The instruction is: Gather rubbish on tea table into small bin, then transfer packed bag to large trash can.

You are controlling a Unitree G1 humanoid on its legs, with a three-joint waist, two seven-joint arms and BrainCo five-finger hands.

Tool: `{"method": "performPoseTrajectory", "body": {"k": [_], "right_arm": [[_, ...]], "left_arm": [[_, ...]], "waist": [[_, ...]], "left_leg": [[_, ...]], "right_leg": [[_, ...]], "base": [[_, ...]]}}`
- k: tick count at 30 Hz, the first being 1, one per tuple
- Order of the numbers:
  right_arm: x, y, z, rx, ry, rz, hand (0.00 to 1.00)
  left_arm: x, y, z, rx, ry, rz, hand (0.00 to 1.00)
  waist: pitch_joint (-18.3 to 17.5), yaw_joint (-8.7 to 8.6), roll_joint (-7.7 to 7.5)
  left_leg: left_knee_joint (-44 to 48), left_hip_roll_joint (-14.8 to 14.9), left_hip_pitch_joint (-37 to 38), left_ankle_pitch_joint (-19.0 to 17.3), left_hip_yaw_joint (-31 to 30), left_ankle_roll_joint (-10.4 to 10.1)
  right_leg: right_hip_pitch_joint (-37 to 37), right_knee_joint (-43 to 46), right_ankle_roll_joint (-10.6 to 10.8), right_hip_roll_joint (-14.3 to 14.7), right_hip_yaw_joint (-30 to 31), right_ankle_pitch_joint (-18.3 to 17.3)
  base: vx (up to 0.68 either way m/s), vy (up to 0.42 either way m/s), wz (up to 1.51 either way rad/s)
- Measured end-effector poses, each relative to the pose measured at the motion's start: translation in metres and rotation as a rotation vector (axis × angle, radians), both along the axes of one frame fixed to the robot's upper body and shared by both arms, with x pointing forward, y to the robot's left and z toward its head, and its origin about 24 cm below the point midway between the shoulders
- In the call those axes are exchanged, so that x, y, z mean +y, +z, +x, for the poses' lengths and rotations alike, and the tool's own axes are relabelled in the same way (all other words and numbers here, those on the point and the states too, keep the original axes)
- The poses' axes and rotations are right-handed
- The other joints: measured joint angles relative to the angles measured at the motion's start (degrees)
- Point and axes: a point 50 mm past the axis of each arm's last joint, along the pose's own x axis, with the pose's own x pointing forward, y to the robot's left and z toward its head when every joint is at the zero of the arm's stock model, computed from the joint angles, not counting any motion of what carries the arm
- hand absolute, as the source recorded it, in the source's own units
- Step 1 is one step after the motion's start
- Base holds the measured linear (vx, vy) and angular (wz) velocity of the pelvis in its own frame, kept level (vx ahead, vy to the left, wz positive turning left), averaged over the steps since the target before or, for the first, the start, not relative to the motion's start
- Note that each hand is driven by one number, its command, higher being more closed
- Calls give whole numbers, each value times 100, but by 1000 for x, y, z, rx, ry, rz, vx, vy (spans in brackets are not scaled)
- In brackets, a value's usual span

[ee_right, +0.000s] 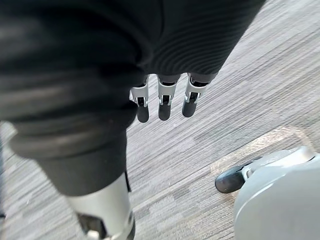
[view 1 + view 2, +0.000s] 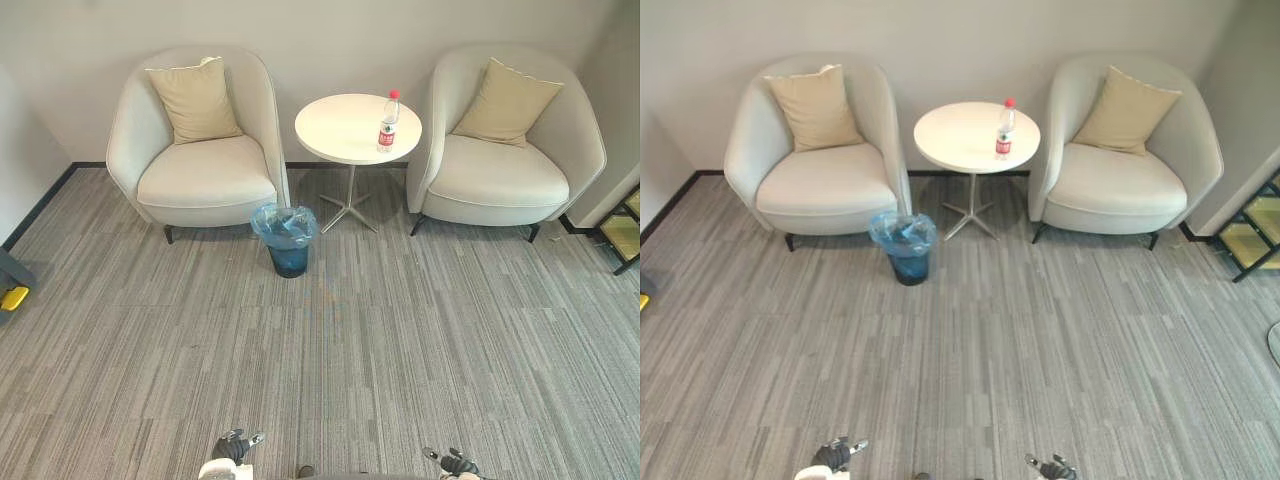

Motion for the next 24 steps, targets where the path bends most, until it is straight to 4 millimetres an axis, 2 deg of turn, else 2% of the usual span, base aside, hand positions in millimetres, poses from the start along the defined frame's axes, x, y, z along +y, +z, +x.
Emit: {"method": "performPoseTrajectory", "body": {"k": [12,24], "right_arm": [[1,-1,-2,7,-16,7,0],[5,-1,0,11,24,13,0]], "left_arm": [[1,-2,-5,18,45,6,0],[-2,-1,-1,21,-46,21,0]], "waist": [[-16,5,-23],[-58,9,-103]], "left_leg": [[-4,10,11,0,44,-1],[-5,9,-3,0,32,-1]], "right_leg": [[19,-62,-16,8,17,31],[17,-83,-15,6,-3,30]], "base": [[-4,-5,-1],[-2,-5,0]]}}
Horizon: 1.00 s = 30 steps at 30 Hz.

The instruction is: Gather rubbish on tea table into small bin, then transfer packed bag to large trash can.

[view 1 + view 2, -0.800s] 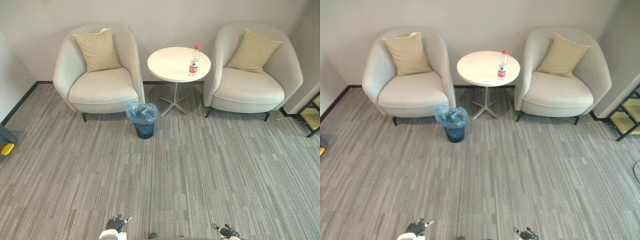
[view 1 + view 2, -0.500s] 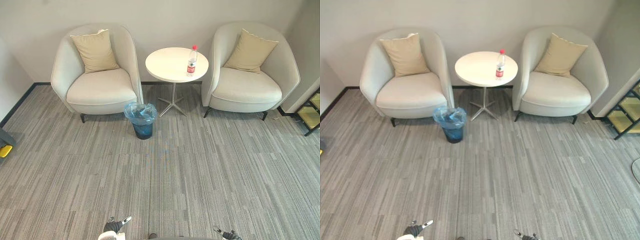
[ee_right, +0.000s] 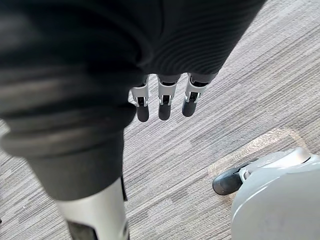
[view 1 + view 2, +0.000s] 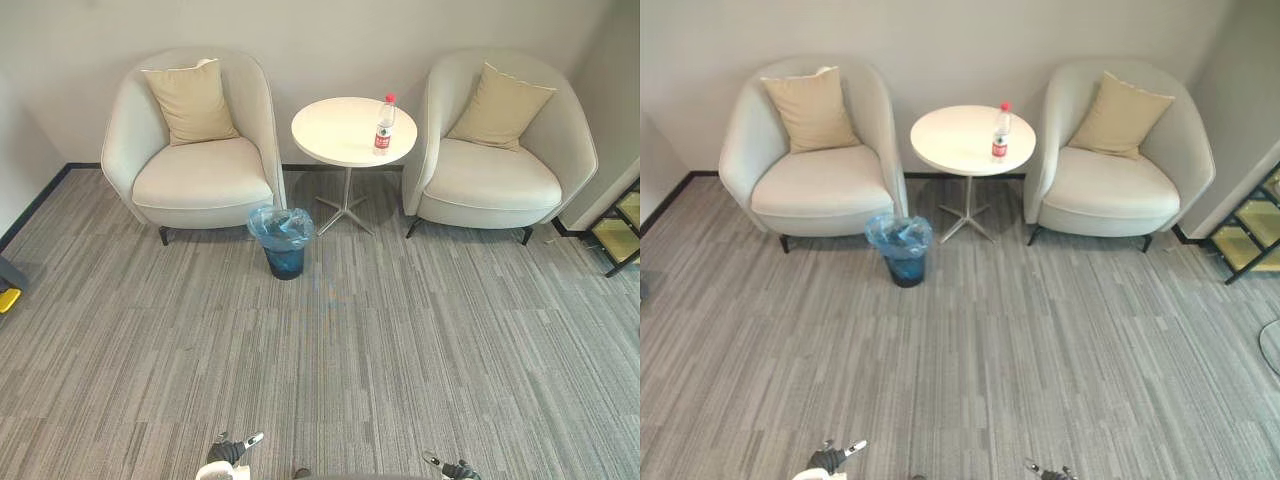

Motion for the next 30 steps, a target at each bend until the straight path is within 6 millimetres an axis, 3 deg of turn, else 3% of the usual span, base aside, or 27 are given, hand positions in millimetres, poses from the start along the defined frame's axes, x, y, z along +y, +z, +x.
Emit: {"method": "performPoseTrajectory", "body": {"k": [12,16,19,20,21,22,23,25,27,28,29,30], "right_arm": [[2,0,2,-12,-15,16,0],[2,0,4,-27,-44,27,0],[4,2,8,-56,-76,35,0],[7,2,8,-69,-112,48,0],[7,2,7,-71,-119,49,0],[6,2,8,-75,-118,46,0],[3,4,8,-85,-120,31,0],[0,4,7,-82,-122,25,0],[0,4,7,-82,-122,22,0],[0,5,7,-82,-123,18,0],[0,4,7,-79,-121,18,0],[0,4,5,-75,-124,20,0]], "left_arm": [[-9,0,10,-1,-91,-3,0],[-9,2,16,-17,-95,-4,0],[-6,5,23,-41,-86,0,0],[-2,8,29,-74,-63,-2,0],[-2,10,32,-92,-49,-4,0],[-3,11,34,-105,-30,-10,0],[-5,11,33,-109,-8,-22,0],[-8,11,32,-118,5,-35,0],[-9,12,32,-128,8,-36,0],[-10,12,30,-126,9,-39,0],[-11,11,29,-120,8,-41,0],[-9,10,28,-113,6,-36,0]], "waist": [[32,-10,-19],[179,-14,-33],[343,0,-69],[450,-4,-143],[476,10,-148],[522,45,-133],[531,52,-24],[506,38,31],[490,51,53],[463,62,96],[391,113,103],[333,132,80]], "left_leg": [[0,25,-96,-11,30,-18],[141,74,-154,-132,173,-153],[1507,199,-677,-735,459,-316],[2756,295,-1164,-832,676,-361],[3371,379,-1415,-829,742,-364],[3997,493,-1712,-872,795,-380],[4436,629,-1880,-1116,830,-415],[4272,756,-2047,-1261,911,-413],[3456,792,-2133,-1160,972,-394],[2630,769,-2129,-908,965,-454],[2314,723,-2057,-406,961,-364],[2274,633,-2011,-467,997,-335]], "right_leg": [[-73,-70,-6,24,18,34],[-198,208,-76,63,127,-98],[-317,619,-206,67,253,-356],[-303,777,-253,22,313,-518],[-301,888,-314,17,360,-626],[-243,1007,-393,32,436,-699],[-137,1075,-433,47,507,-807],[-43,1054,-421,2,624,-901],[0,1034,-384,-59,720,-1025],[15,1033,-299,-86,837,-1142],[18,1028,-205,-153,970,-1259],[13,1011,-169,-239,1035,-1288]], "base": [[-2,-9,-1],[17,-33,-16],[1,-63,-19],[-43,-105,-15],[7,-96,-24],[91,-55,-32],[121,1,-27],[162,66,-27],[215,131,-29],[313,211,-39],[350,236,-42],[395,244,-42]]}}
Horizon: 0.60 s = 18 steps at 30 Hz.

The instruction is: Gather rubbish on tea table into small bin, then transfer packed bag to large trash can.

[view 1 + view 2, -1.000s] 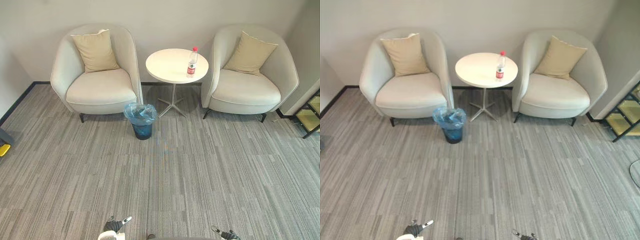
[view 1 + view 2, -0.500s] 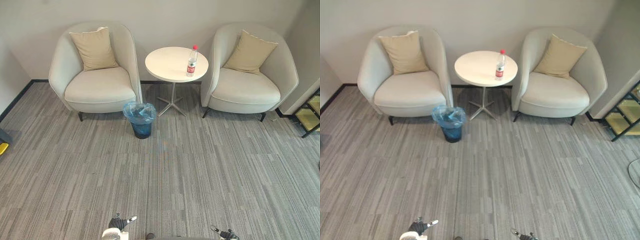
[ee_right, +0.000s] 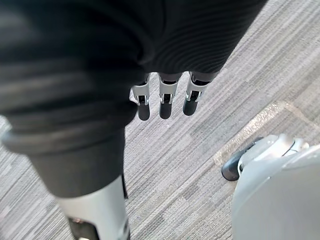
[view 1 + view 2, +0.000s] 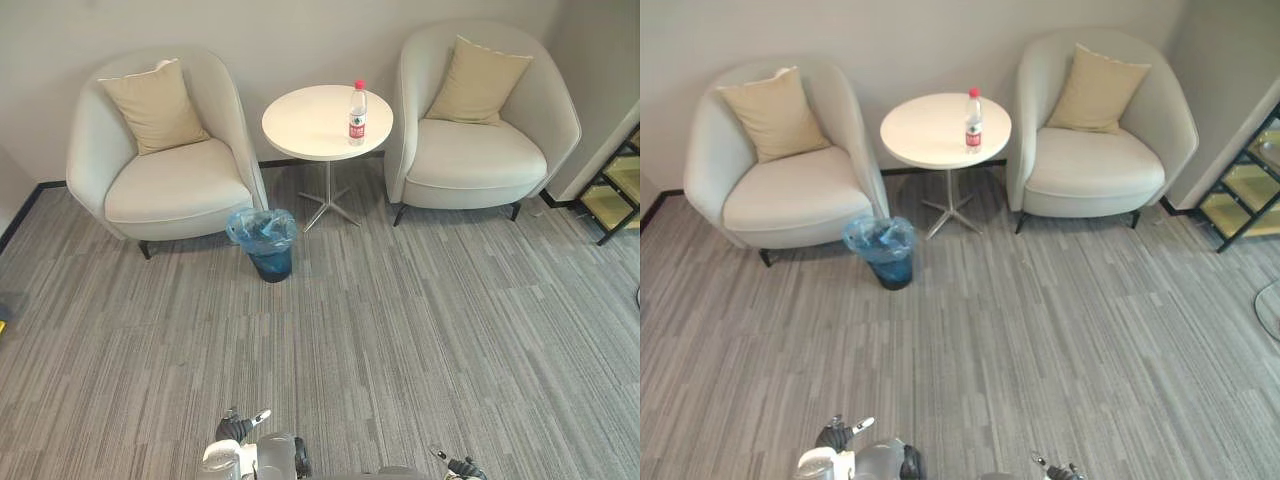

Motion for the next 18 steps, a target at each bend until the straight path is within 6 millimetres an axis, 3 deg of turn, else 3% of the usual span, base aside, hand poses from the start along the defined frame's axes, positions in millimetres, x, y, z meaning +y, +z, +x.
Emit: {"method": "performPoseTrajectory", "body": {"k": [1,4,5,7,9,11,13,15,16,17,18], "right_arm": [[8,-2,-2,7,-4,24,0],[11,-2,-2,7,10,30,0],[13,-1,1,0,71,17,0],[12,1,6,-16,109,7,0],[10,4,11,-38,132,-10,0],[9,5,14,-47,137,-18,0],[9,5,16,-53,142,-21,0],[10,6,20,-62,147,-23,0],[10,6,21,-62,148,-20,0],[15,4,18,-54,143,-2,0],[11,5,19,-59,140,-10,0]], "left_arm": [[2,-1,-1,8,-1,6,0],[3,-1,-2,11,5,4,0],[2,-2,-4,22,4,1,0],[1,-3,-5,32,2,-3,0],[-1,-4,-6,43,2,-8,0],[-2,-5,-7,52,3,-15,0],[-5,-5,-6,49,2,-21,0],[-7,-5,-5,46,4,-26,0],[-6,-5,-5,45,9,-25,0],[-4,-5,-5,45,29,-27,0],[-8,-6,-5,49,37,-40,0]], "waist": [[-99,9,-91],[-111,173,-125],[-159,181,-156],[-196,156,-122],[-171,150,-88],[-148,99,-58],[-148,82,-51],[-149,55,-56],[-149,28,-104],[-156,-4,-220],[-157,32,-101]], "left_leg": [[41,-131,-10,-254,118,121],[161,-175,427,-525,524,323],[-29,-259,822,-548,639,360],[-252,-275,1141,-623,632,415],[-685,-277,1685,-693,621,349],[-965,-212,2201,-692,616,347],[-1021,-119,2409,-692,576,347],[-1090,-77,2528,-692,420,347],[-1084,-108,2590,-702,241,320],[-1057,-200,2638,-763,30,164],[-1060,-124,2683,-792,-42,116]], "right_leg": [[-32,41,64,-128,114,43],[-114,876,148,-219,352,30],[-473,1963,630,-257,303,120],[-965,3104,1056,-258,98,296],[-1644,4150,857,-452,-641,185],[-1900,4063,565,-694,-1380,24],[-2050,3484,477,-786,-1825,2],[-2241,2651,401,-715,-1916,227],[-2288,1916,350,-602,-1722,663],[-2214,1476,203,-517,-1494,1193],[-2208,1528,166,-455,-1554,1183]], "base": [[425,216,-40],[442,197,-57],[396,166,-48],[341,134,-37],[380,110,-22],[275,7,4],[318,-86,26],[294,-169,43],[356,-260,54],[349,-261,41],[329,-227,0]]}}
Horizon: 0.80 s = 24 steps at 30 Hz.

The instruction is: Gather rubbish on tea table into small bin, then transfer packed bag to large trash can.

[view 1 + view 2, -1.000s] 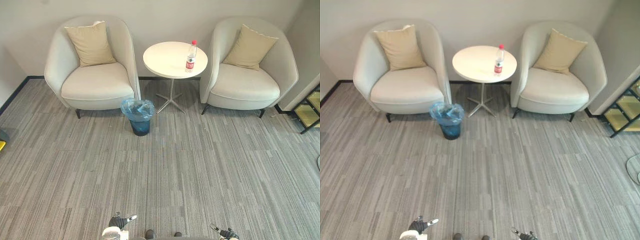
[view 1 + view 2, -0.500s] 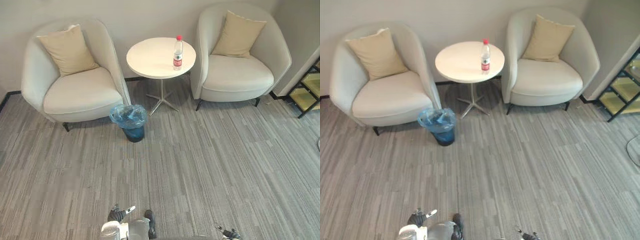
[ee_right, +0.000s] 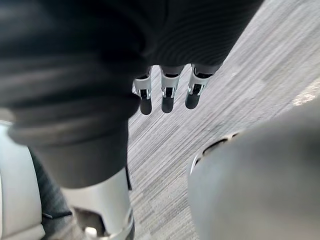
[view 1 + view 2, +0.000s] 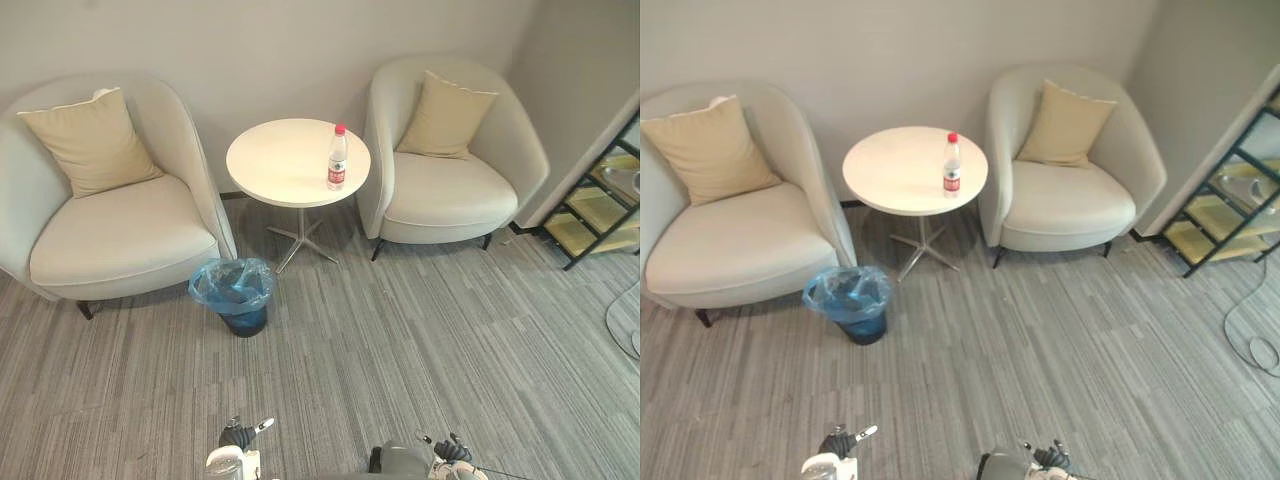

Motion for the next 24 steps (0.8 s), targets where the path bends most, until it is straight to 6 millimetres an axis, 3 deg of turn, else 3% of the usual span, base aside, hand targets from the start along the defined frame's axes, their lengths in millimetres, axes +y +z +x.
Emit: {"method": "performPoseTrajectory", "body": {"k": [1,2,4,5,6,7,9,11,12,13,14,15,16,18,21,22,23,24], "right_arm": [[-9,2,2,-3,8,-23,0],[-11,2,2,-2,6,-29,0],[-12,2,1,4,-2,-26,0],[-11,1,0,11,0,-26,0],[-11,1,0,12,3,-28,0],[-10,1,0,17,12,-28,0],[-5,0,-1,25,31,-19,0],[-4,-1,-1,26,22,-13,0],[-4,-1,-2,25,9,-8,0],[-5,-1,-3,26,0,-6,0],[-5,-2,-5,36,-4,-4,0],[1,-3,-6,41,-10,13,0],[4,-4,-6,40,-17,25,0],[6,-4,-7,41,-24,32,0],[-1,-2,-5,34,10,2,0],[-2,-1,-3,32,35,-12,0],[-4,1,-2,14,32,-21,0],[-3,2,0,4,40,-24,0]], "left_arm": [[-10,-4,-7,23,23,-34,0],[-13,-4,-7,24,38,-47,0],[-12,-3,-5,12,41,-45,0],[-10,1,2,-20,47,-37,0],[-10,1,4,-27,48,-37,0],[-9,4,7,-52,55,-35,0],[-5,8,13,-83,68,-32,0],[-4,10,16,-107,83,-36,0],[-4,10,16,-116,93,-42,0],[-5,10,16,-116,91,-44,0],[-1,10,17,-116,89,-35,0],[5,9,13,-103,87,-19,0],[5,9,14,-97,62,-9,0],[5,10,18,-104,44,-4,0],[-1,8,15,-82,22,-15,0],[-4,8,16,-77,-5,-14,0],[-4,7,16,-70,-11,-12,0],[-4,7,15,-63,-17,-11,0]], "waist": [[-53,30,258],[-26,28,351],[29,4,372],[58,1,345],[68,7,343],[124,56,318],[178,119,225],[183,181,194],[182,178,200],[179,180,219],[171,226,156],[92,237,72],[-4,185,-100],[4,230,-116],[-3,236,7],[39,188,45],[64,141,66],[75,131,77]], "left_leg": [[15,211,11,42,-93,-83],[203,297,-6,93,-164,-172],[1121,438,-345,56,-307,-245],[2883,667,-1124,265,-567,-567],[3381,763,-1372,299,-624,-624],[4392,1023,-1892,241,-591,-637],[4635,1113,-2333,155,-381,-516],[3854,1035,-2600,40,-63,-444],[2798,850,-2583,86,32,-398],[2051,721,-2573,243,8,-371],[1465,532,-2494,653,-16,-218],[1187,361,-2363,649,74,-225],[1176,256,-2367,584,126,-94],[1354,173,-2291,325,345,18],[1028,20,-1771,108,566,95],[935,-30,-1472,-3,615,85],[845,-68,-1204,-87,609,67],[753,-69,-978,-128,611,37]], "right_leg": [[82,-94,-84,174,-37,-53],[204,-178,-100,235,-94,-172],[430,-299,-157,280,-175,-265],[771,-499,-144,312,-278,-413],[876,-548,-172,326,-327,-460],[1233,-681,-229,384,-447,-569],[1608,-874,-167,396,-512,-694],[1844,-1058,-95,374,-504,-726],[1922,-1119,-20,357,-451,-766],[1945,-1115,-12,357,-408,-789],[1991,-1118,97,321,-226,-872],[2021,-1267,189,228,-68,-824],[2106,-1495,249,150,-22,-754],[2131,-1421,286,3,269,-762],[1535,248,533,-106,775,-845],[822,1857,906,-156,935,-604],[421,2750,916,-211,912,-586],[206,3044,857,-227,797,-619]], "base": [[309,-197,-21],[308,-202,-15],[262,-228,25],[219,-221,44],[241,-182,51],[169,-94,26],[179,-53,13],[238,21,-13],[218,94,-20],[377,200,-38],[340,173,-36],[456,176,-28],[341,81,-11],[456,182,-29],[318,204,-41],[353,162,-2],[373,123,1],[403,61,5]]}}
